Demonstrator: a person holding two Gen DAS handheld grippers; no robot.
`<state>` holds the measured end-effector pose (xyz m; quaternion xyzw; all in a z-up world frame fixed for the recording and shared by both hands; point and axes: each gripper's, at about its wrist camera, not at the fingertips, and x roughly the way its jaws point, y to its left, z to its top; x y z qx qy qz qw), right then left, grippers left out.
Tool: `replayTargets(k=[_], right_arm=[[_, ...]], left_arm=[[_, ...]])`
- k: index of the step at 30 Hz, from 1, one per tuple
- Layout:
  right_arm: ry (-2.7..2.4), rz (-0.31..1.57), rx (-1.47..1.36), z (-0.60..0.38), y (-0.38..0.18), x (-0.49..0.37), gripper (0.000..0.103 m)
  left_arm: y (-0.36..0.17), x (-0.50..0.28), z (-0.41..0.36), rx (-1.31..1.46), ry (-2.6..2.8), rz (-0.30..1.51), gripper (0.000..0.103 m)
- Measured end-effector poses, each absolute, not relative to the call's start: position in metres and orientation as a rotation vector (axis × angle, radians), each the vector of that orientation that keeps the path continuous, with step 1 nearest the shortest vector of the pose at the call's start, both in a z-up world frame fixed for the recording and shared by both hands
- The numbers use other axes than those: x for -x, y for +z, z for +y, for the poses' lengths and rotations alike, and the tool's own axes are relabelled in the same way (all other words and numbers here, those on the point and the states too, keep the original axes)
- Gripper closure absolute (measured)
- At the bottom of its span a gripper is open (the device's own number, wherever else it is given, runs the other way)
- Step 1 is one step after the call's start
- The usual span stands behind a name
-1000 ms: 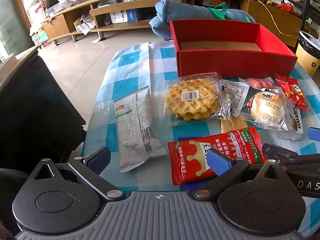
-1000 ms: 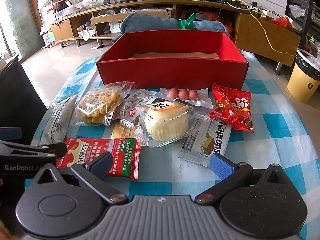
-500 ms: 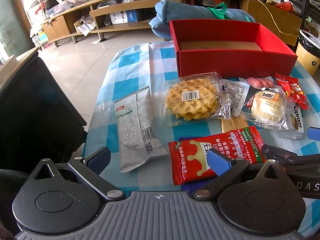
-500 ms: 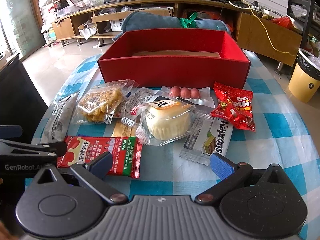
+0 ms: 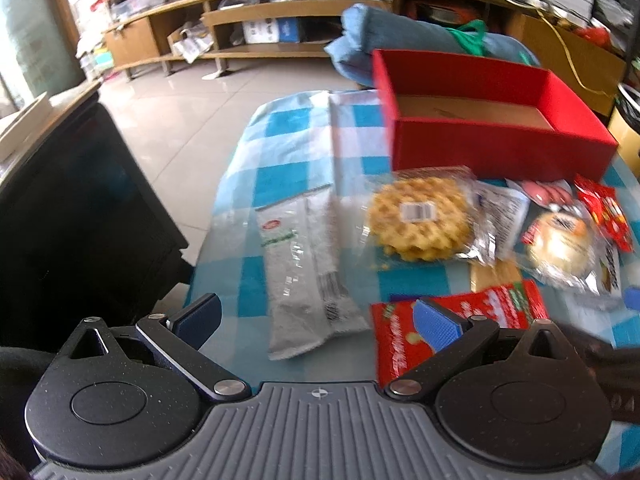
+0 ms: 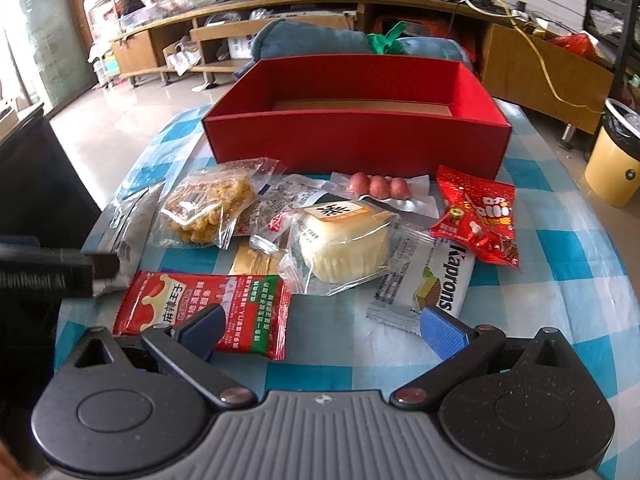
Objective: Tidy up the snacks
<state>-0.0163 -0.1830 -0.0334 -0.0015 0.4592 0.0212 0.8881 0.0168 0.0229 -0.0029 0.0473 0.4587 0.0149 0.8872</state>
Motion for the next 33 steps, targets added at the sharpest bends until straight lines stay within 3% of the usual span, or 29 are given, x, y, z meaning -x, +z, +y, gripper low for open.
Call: replayTargets(k=[6, 13, 19, 33], right_arm=[[0.172, 0.993, 0.021, -0.177, -0.028, 0.003, 0.004], [0.534, 0.879, 0.313, -0.134, -0.021, -0.003, 0.005], [0.755, 0.916, 0.383, -0.124, -0.024, 0.003, 0.014], [0.996, 0.897, 0.511, -0.111, 0.002, 0.007, 0.015]], left_arm=[[-0.005, -0.036, 0.035, -0.056, 0.03, 1.014, 0.0], [-0.002, -0.054, 0.044, -0.091, 0.01, 1.042, 0.0], [-0.021, -0.064, 0.047, -0.04, 0.012, 1.123, 0.0], [-0.057, -0.089, 0.053, 0.163, -0.076, 1.299, 0.0]])
